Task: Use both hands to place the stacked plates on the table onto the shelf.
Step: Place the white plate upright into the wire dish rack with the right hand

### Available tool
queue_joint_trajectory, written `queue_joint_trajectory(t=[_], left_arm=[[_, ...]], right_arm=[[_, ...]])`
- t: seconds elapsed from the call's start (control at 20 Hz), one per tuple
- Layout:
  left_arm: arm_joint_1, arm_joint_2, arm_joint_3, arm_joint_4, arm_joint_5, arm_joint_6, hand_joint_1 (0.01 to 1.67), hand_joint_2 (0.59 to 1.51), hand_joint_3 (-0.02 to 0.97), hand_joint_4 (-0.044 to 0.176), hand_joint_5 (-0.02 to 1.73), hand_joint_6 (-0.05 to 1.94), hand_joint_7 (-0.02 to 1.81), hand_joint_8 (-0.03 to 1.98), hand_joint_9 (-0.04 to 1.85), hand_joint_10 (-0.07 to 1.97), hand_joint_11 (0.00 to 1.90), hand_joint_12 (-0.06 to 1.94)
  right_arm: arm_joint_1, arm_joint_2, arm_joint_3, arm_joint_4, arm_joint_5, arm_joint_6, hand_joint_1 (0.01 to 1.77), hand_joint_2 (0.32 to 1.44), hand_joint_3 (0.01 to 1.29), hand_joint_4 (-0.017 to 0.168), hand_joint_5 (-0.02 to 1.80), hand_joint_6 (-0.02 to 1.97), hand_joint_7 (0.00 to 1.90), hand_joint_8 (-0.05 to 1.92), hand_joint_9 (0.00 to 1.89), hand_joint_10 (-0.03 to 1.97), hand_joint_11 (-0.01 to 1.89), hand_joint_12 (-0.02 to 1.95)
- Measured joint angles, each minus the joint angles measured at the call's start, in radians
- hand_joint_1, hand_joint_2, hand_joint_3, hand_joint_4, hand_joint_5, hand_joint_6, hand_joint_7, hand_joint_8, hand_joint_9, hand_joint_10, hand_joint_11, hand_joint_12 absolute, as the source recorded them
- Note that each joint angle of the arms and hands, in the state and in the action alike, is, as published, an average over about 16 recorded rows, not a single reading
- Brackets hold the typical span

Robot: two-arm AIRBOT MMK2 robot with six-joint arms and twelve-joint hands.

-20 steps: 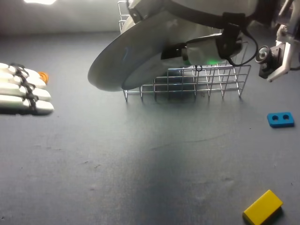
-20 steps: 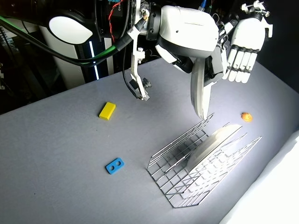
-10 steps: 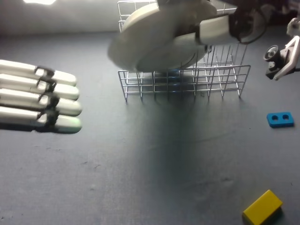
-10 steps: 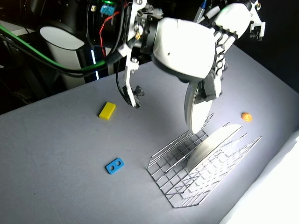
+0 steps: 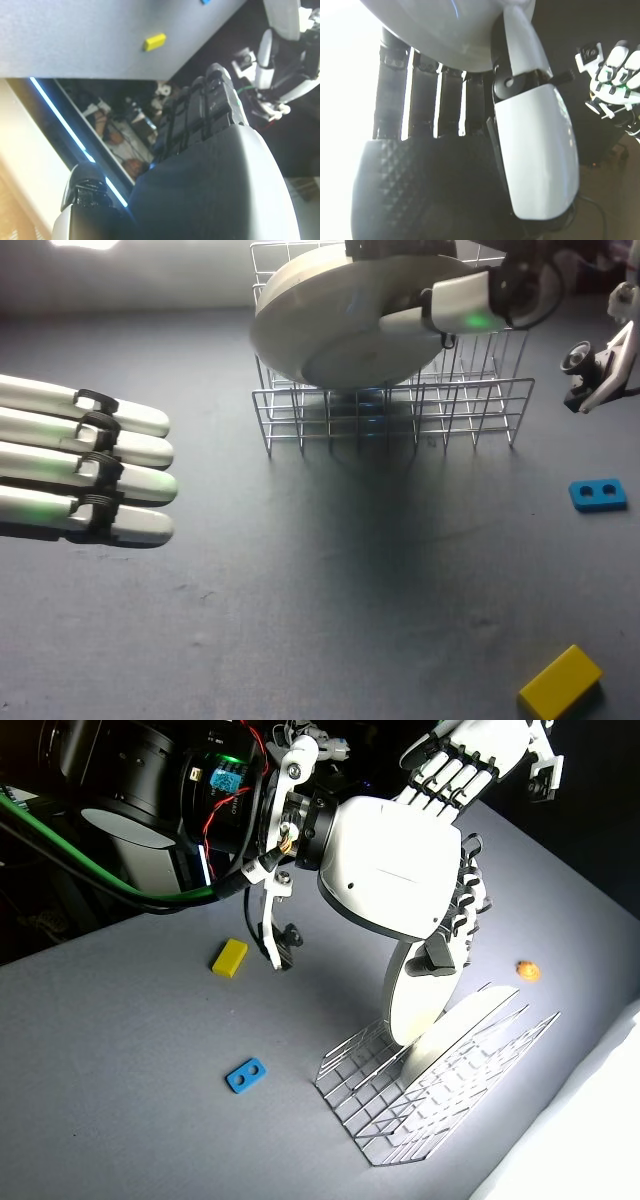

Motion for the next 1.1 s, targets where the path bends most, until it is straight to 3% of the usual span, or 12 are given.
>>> queue_joint_trajectory(t=[0.2,0.4,0.55,0.9,1.1], left_arm=[[-0.004,0.003,-0.005,-0.001,-0.029,-0.009,0.02,1.150,0.021,0.003,0.04,0.02,0.02,0.01,0.02,-0.07,0.02,0.01],[-0.007,0.005,-0.021,-0.006,-0.064,-0.039,0.02,1.150,0.021,0.004,0.03,0.02,0.02,0.01,0.02,-0.07,0.02,0.01],[-0.008,0.005,-0.031,-0.016,-0.095,-0.030,0.02,1.150,0.021,0.004,0.03,0.02,0.02,0.01,0.02,-0.07,0.02,0.01],[-0.004,0.001,-0.050,-0.048,-0.168,0.044,0.02,1.149,0.021,0.004,0.04,0.02,0.02,0.01,0.02,-0.07,0.02,0.01],[0.002,-0.001,-0.054,-0.066,-0.180,0.129,0.02,1.147,0.021,0.004,0.04,0.02,0.02,0.01,0.02,-0.07,0.02,0.01]], right_arm=[[-0.003,-0.017,0.026,0.039,-0.004,-0.001,1.19,1.10,0.01,-0.011,0.73,1.21,0.91,1.21,0.99,0.65,0.87,1.20],[-0.010,-0.036,0.052,0.074,-0.010,-0.003,1.19,1.10,0.01,-0.011,0.71,1.23,0.89,1.21,0.96,0.79,0.85,1.21],[-0.017,-0.047,0.070,0.097,-0.014,-0.004,1.19,1.11,0.01,-0.011,0.71,1.24,0.88,1.22,0.93,0.88,0.84,1.20],[-0.039,-0.061,0.091,0.115,-0.017,-0.008,1.21,1.12,0.01,-0.012,0.69,1.27,0.85,1.24,0.88,1.08,0.82,1.21],[-0.054,-0.064,0.099,0.114,-0.017,-0.011,1.23,1.13,0.01,-0.012,0.67,1.29,0.84,1.24,0.86,1.18,0.82,1.21]])
